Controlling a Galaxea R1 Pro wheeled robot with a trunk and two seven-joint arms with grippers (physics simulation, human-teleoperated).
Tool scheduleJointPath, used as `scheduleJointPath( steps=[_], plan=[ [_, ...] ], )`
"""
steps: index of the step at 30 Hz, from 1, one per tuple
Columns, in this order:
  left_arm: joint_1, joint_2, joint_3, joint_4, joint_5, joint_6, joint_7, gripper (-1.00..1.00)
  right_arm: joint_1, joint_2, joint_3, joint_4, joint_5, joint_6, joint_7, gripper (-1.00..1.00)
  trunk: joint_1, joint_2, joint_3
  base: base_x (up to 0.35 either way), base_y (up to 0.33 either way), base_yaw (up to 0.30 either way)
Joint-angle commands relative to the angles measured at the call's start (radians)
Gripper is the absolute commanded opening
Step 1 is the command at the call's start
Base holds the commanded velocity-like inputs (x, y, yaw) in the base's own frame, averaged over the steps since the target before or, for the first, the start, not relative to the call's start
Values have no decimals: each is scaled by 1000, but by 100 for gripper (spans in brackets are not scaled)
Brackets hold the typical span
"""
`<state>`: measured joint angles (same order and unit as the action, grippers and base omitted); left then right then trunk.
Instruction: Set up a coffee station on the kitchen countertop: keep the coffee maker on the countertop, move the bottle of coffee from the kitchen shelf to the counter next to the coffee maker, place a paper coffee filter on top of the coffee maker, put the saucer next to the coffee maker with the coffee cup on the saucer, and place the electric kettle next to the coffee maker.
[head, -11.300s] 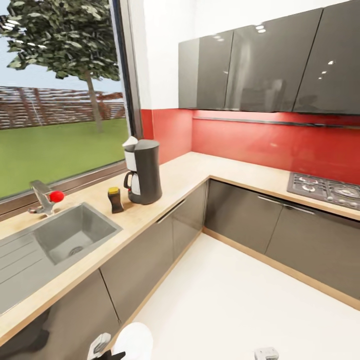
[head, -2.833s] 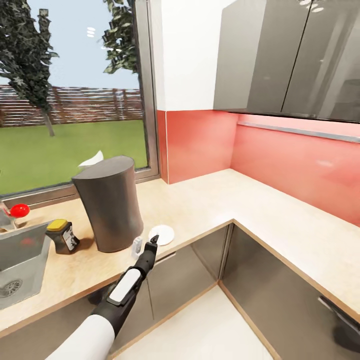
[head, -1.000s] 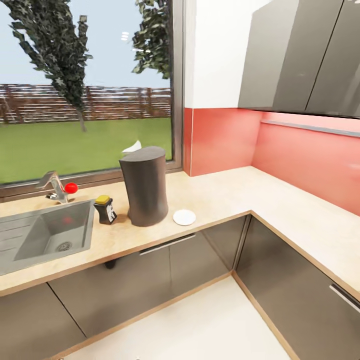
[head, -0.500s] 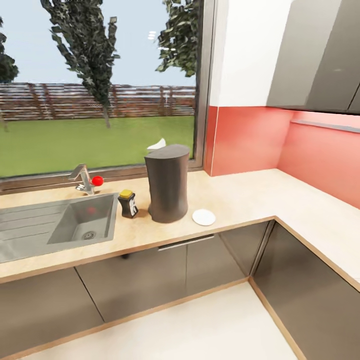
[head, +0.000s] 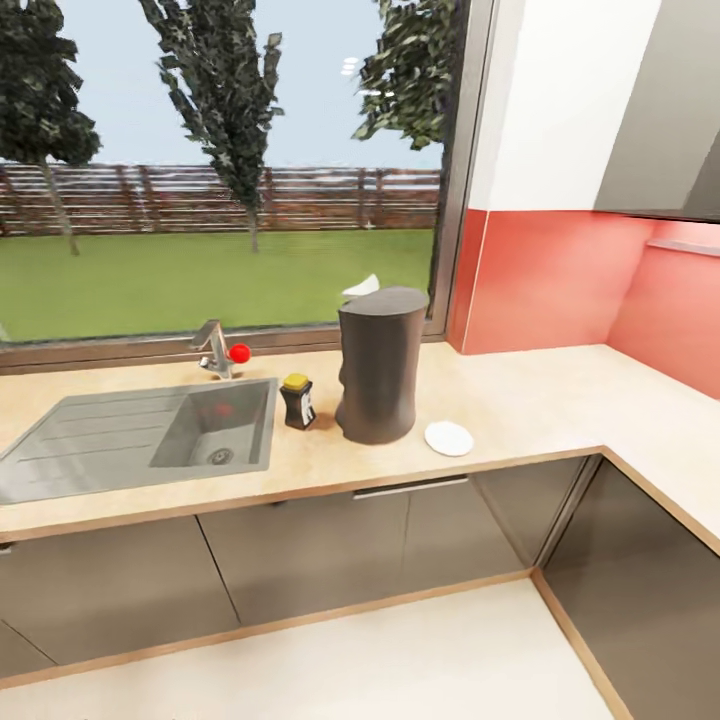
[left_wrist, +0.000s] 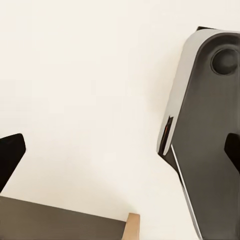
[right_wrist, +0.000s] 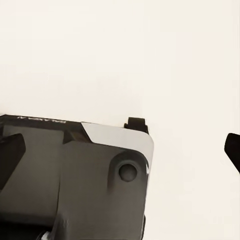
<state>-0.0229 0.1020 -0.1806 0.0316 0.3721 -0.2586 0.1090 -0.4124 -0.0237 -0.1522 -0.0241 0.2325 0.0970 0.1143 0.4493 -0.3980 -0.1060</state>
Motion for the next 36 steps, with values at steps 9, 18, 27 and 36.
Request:
scheduleJointPath(
  steps=[9,18,27,36],
  plan=[
    [-2,-2,-7,2,9,-5,9,100,0,-29,-6,-2,11,-89,5,100,1,-2,-2,51,288,10],
    [-5,-3,-7,0,10,-7,9,100,0,-26,-9,-2,8,-89,5,100,1,-2,-2,1,308,39],
    [-5,0,-7,-1,10,-8,5,100,0,-25,-9,-2,8,-89,5,100,1,-2,-2,0,327,264],
    [-5,2,-7,-2,11,-10,4,100,0,-25,-9,-2,8,-89,5,100,1,-2,-2,0,328,276]
  ],
)
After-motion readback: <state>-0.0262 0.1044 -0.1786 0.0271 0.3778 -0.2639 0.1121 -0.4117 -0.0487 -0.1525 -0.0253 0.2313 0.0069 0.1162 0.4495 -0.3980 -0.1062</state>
